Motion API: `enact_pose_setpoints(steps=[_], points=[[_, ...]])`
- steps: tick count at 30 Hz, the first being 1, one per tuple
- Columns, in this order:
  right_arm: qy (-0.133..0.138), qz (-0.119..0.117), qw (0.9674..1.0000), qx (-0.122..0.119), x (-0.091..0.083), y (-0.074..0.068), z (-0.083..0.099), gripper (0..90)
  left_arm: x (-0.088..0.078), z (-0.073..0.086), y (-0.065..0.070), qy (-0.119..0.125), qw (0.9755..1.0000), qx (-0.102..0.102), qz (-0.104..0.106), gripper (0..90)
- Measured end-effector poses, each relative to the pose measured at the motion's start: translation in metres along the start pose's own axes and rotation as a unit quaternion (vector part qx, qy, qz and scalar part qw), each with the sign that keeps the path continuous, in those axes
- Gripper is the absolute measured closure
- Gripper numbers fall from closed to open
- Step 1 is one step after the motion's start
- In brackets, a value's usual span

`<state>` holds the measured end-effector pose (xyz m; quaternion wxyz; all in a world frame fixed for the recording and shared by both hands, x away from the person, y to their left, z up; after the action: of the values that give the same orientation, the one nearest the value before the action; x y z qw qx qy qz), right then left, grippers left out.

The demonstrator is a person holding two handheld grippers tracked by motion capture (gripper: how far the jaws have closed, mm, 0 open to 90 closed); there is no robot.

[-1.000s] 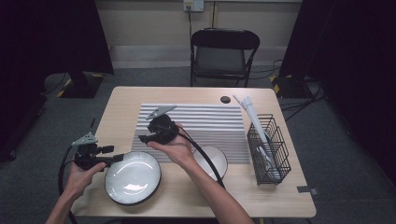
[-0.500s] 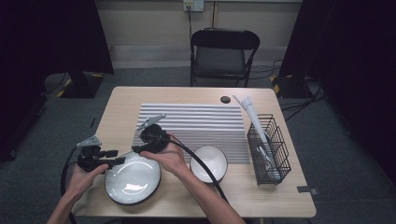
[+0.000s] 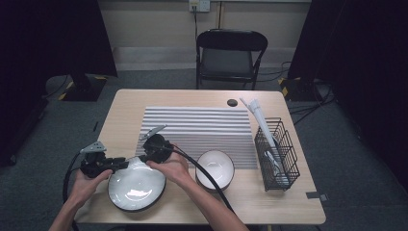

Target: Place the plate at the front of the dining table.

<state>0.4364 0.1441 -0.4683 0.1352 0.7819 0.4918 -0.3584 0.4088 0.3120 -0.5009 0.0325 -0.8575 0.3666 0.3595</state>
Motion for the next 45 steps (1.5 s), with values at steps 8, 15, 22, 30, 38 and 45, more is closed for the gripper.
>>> enact_pose_setpoints(steps=[8,15,22,30,38,45], points=[[-0.014,0.012,0.9998,0.011,0.005,0.006,0.011,70.2,-0.001,0.003,-0.004,-0.006,0.9999,-0.009,-0.002,80.8],[-0.008,0.02,0.9994,0.027,0.002,0.011,0.015,74.6,-0.001,0.005,-0.006,-0.006,0.9996,-0.024,0.01,80.3],[-0.017,0.031,0.999,0.027,0.003,0.016,0.019,88.1,-0.002,0.006,-0.007,-0.006,0.9996,-0.026,0.011,80.5],[-0.014,0.028,0.9988,0.038,0.003,0.018,0.02,89.4,-0.003,0.006,-0.007,-0.005,0.9992,-0.037,0.015,80.4],[-0.01,0.032,0.9985,0.044,0.003,0.017,0.023,88.9,-0.015,0.01,-0.005,0.006,0.9988,-0.048,0.006,66.4],[-0.004,0.037,0.9982,0.046,0.003,0.016,0.026,88.3,-0.013,0.013,-0.004,-0.008,0.9994,-0.034,0.005,76.8]])
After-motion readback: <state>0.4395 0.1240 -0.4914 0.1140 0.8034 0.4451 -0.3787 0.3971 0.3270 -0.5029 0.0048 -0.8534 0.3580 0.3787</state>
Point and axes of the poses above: each handheld gripper's, and its own axes: x roughly forward along the jaws, z roughly out of its underside, y roughly to its right, the point moved 6 cm from there along x, roughly forward along the jaws, and after that the axes turned 1 degree about -y, right-handed, at the moved point
